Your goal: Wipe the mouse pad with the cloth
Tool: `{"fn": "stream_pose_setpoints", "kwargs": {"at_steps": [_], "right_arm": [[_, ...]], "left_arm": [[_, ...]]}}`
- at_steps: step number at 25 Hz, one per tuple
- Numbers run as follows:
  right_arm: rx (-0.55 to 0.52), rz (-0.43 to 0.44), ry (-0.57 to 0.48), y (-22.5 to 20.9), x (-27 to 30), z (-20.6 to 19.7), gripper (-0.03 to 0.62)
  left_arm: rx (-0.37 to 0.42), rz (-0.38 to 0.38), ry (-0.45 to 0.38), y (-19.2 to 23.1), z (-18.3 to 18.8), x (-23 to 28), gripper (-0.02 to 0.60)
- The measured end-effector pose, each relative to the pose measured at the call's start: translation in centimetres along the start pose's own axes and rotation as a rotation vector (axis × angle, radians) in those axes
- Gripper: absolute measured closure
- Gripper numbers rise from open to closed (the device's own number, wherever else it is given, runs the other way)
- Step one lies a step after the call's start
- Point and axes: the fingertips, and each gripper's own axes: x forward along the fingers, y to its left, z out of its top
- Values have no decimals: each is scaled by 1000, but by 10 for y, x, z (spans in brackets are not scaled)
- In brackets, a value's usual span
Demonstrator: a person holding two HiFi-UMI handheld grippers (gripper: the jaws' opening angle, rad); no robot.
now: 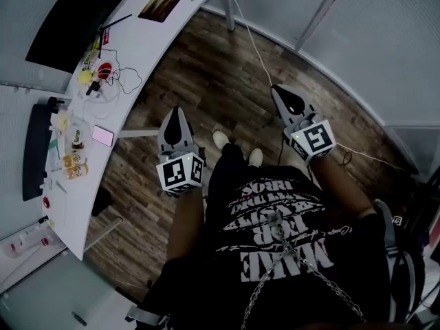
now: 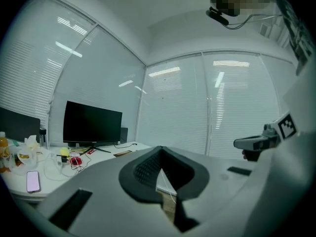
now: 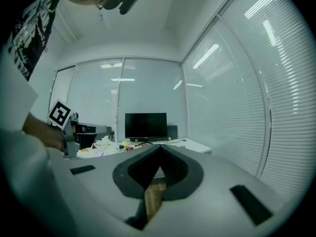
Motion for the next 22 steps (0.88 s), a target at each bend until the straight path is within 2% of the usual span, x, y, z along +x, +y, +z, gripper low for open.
{"fn": "stream_pose_setpoints", "kwargs": {"at_steps": [7, 15, 22], "right_arm": [[-9, -38, 5, -29, 35, -8, 600], [-2, -50, -8, -54, 86, 1, 600], [-4, -55, 37, -66, 121, -15, 600]], "left_arm": [[-2, -7, 9, 16, -10, 44, 575], [1, -64, -12, 28, 0, 106, 575], [9, -40, 24, 51, -6, 128, 575]]}}
